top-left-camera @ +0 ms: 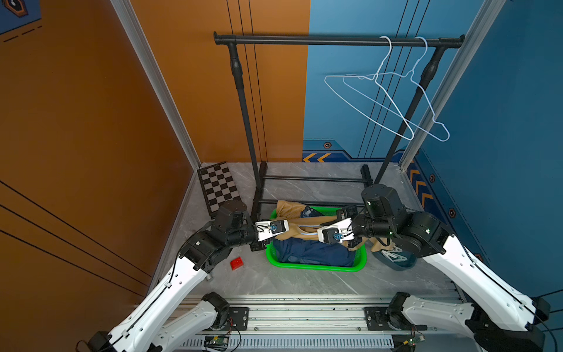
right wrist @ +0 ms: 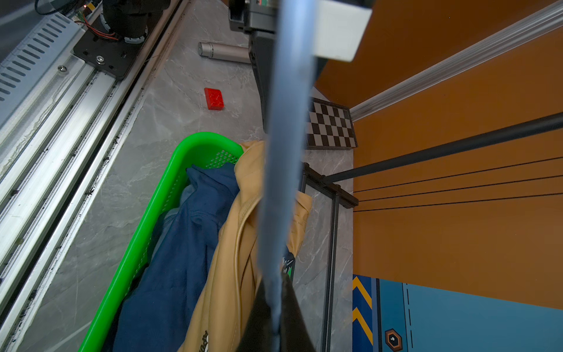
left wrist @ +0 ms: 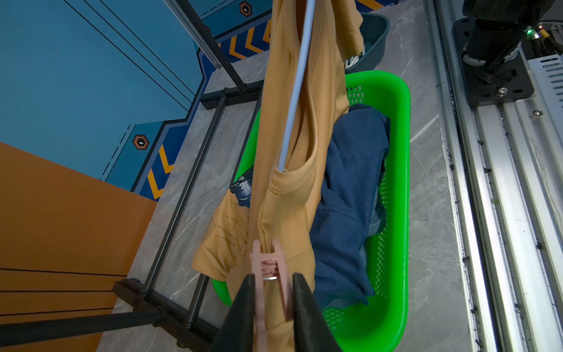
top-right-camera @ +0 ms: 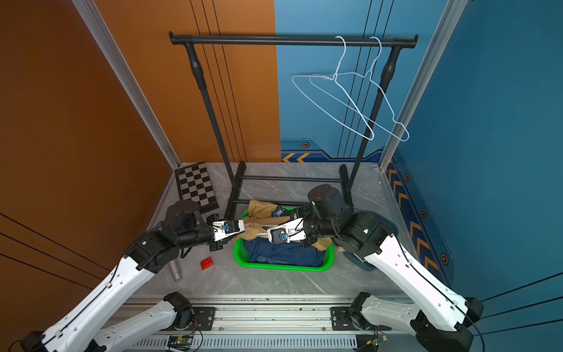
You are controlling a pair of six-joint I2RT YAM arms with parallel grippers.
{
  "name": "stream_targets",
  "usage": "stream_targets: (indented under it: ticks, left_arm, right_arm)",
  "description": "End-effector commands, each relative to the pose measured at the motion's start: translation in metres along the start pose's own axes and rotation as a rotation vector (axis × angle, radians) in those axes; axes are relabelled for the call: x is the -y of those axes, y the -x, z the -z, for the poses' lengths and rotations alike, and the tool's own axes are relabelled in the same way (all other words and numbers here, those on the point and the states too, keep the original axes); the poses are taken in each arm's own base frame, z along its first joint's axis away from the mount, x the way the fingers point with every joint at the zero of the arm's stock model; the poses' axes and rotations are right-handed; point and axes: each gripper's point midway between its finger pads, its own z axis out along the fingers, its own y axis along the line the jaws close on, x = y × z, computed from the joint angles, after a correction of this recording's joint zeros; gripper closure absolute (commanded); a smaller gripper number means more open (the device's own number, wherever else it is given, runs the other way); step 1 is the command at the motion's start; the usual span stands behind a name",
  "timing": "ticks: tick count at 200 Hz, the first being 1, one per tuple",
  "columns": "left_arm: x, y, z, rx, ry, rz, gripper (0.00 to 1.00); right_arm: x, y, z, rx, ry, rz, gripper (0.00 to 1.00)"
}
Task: Remove the clothespins securing t-shirts to the hanger
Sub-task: Remove the clothespin from the hanger, then place the hanger in the basket.
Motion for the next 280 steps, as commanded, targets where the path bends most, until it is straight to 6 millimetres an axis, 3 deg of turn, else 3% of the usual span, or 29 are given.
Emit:
stream_targets:
  ticks: [1, 53, 116, 140, 158, 170, 210, 216, 280]
  left_arm:
    - [-0.009, 0.009, 0.019, 0.027, 0.065, 0.016, 0.78]
    - [-0.014, 0.013, 0.036, 0.046, 0.120, 0.017, 0.78]
    - [-0.014, 0.032, 0.062, 0.123, 0.170, 0.040, 0.79]
    - [-0.006, 0.036, 0.067, 0.158, 0.155, 0.059, 0.79]
    - [0.003, 0.039, 0.065, 0.187, 0.107, 0.080, 0.79]
    - [0.007, 0.040, 0.063, 0.198, 0.076, 0.100, 0.80]
    - [0.016, 0.042, 0.049, 0.198, -0.001, 0.108, 0.81]
    - [0.017, 0.043, 0.046, 0.197, -0.013, 0.109, 0.81]
    - [0.036, 0.052, 0.016, 0.166, -0.128, 0.062, 0.80]
  right_arm:
    - [0.012, 0.005, 0.003, 0.005, -0.018, -0.016, 1.00]
    - [0.033, -0.001, -0.008, -0.003, -0.048, -0.089, 1.00]
    - [0.110, 0.043, -0.027, 0.102, -0.141, -0.303, 1.00]
    - [0.118, 0.048, -0.035, 0.117, -0.148, -0.402, 1.00]
    - [0.112, 0.035, -0.043, 0.094, -0.143, -0.500, 1.00]
    - [0.097, 0.019, -0.055, 0.070, -0.118, -0.569, 1.00]
    - [0.068, -0.022, -0.067, 0.098, -0.133, -0.780, 1.00]
    - [0.068, -0.038, -0.064, 0.084, -0.155, -0.815, 1.00]
    - [0.033, -0.109, -0.063, 0.057, -0.166, -1.045, 1.00]
